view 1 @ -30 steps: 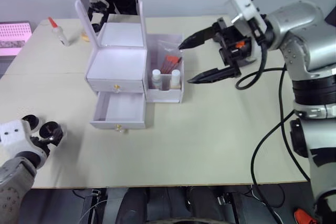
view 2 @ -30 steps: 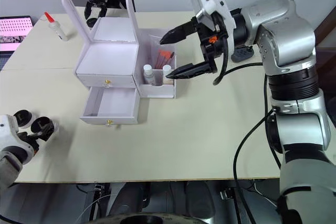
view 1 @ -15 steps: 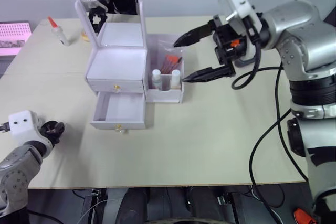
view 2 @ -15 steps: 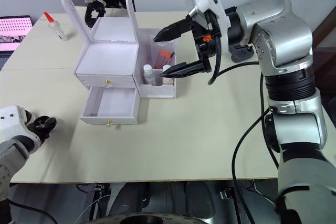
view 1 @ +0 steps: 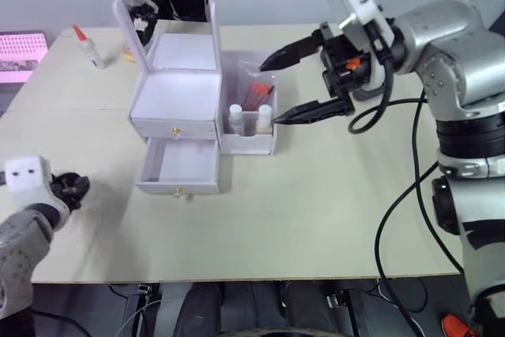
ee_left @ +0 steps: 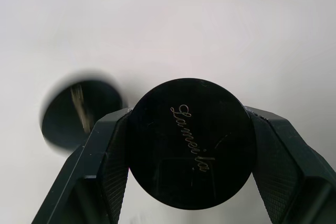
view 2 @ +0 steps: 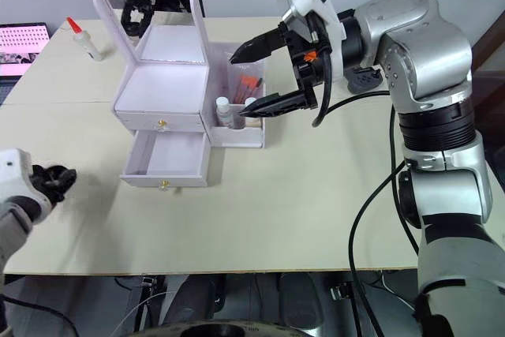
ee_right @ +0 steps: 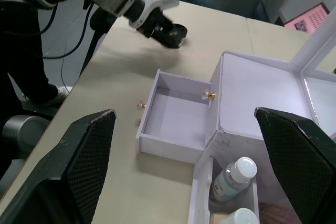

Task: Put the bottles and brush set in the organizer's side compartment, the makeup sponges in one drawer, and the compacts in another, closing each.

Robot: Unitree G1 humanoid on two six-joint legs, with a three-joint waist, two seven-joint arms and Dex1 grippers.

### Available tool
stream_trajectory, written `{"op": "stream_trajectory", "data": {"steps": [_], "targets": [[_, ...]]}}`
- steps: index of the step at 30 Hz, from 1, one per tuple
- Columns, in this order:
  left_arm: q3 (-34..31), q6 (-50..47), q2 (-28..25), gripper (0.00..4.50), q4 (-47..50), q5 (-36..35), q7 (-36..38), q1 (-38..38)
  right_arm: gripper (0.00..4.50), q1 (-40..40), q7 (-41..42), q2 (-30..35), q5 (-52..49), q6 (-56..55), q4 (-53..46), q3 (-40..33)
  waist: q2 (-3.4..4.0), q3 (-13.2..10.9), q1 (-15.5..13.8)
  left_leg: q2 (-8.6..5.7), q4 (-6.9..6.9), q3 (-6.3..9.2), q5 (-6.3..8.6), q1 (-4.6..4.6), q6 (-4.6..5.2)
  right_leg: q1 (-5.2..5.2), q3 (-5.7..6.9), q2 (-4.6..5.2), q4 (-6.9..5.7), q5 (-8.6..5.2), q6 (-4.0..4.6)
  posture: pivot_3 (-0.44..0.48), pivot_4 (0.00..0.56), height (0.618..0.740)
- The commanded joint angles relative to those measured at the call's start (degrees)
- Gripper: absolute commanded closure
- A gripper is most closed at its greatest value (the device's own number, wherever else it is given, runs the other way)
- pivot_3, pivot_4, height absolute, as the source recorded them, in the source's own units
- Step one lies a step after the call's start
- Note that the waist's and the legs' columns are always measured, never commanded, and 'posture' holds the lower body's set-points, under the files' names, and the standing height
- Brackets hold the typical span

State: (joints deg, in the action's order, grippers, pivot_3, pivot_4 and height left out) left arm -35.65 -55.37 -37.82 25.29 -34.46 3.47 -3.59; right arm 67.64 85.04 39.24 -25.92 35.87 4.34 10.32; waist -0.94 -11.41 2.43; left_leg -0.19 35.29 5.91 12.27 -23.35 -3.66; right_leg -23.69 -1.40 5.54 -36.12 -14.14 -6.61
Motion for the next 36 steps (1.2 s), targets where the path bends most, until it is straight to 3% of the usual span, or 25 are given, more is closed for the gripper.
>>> {"op": "stream_trajectory", "data": {"steps": [1,5,9,15,20,35,36], "targets": [[-3.1,2.3,-3.6,1.83,6.6,-3.7,8.1,0.2,0.0,2.2,0.6,0.8,0.1,-0.9,0.0,-1.0,0.0,0.0,0.0,0.0,0.0,0.0,0.0,-0.01,0.0,0.0,0.0,0.0,0.01,0.0,0.01,0.0,0.15,0.74],[-0.7,1.3,-7.5,1.83,12.6,-9.6,16.7,-0.1,0.0,2.2,0.8,0.6,0.5,-1.3,0.6,-1.0,0.01,0.0,0.0,0.0,-0.03,-0.01,0.0,-0.01,0.0,-0.01,0.0,0.0,0.03,-0.01,0.01,0.0,0.15,0.74],[3.9,-0.3,-9.9,1.83,14.2,-12.1,19.2,2.5,0.0,2.1,0.8,0.6,0.8,-1.8,1.0,-1.0,0.02,0.0,0.1,0.0,-0.03,0.0,0.0,0.0,0.0,-0.01,0.0,0.0,0.0,-0.01,0.01,0.0,0.15,0.74],[14.1,-2.1,-10.9,1.83,11.7,-8.7,18.0,7.7,0.0,1.0,0.3,2.0,0.7,-0.9,-0.5,-1.7,0.04,0.0,0.1,0.0,-0.03,0.0,0.0,0.0,0.01,-0.01,-0.01,-0.01,-0.02,0.0,-0.02,0.0,0.15,0.74],[18.2,-2.0,-10.1,1.83,8.9,-5.6,16.8,9.3,0.0,0.5,-0.4,2.9,0.4,-0.2,-1.4,-2.0,0.05,0.0,0.1,0.0,-0.1,-0.01,0.0,-0.01,0.01,-0.07,-0.01,-0.01,-0.02,0.08,-0.22,0.0,0.15,0.74],[21.2,-3.7,-6.8,1.83,6.2,-3.2,16.4,13.4,0.0,0.1,-2.1,3.1,0.3,-0.1,-2.0,-2.2,0.04,0.0,0.0,0.0,-0.09,0.0,-0.01,-0.03,0.01,-0.07,-0.01,-0.01,-0.02,0.09,-0.24,0.0,0.15,0.74],[21.4,-3.8,-6.6,1.33,6.1,-3.1,16.4,13.7,0.0,0.1,-2.2,3.1,0.3,-0.2,-1.9,-2.2,0.04,0.0,0.0,0.0,-0.08,0.0,-0.01,-0.03,0.01,-0.07,-0.01,-0.01,-0.02,0.09,-0.24,0.0,0.15,0.74]]}}
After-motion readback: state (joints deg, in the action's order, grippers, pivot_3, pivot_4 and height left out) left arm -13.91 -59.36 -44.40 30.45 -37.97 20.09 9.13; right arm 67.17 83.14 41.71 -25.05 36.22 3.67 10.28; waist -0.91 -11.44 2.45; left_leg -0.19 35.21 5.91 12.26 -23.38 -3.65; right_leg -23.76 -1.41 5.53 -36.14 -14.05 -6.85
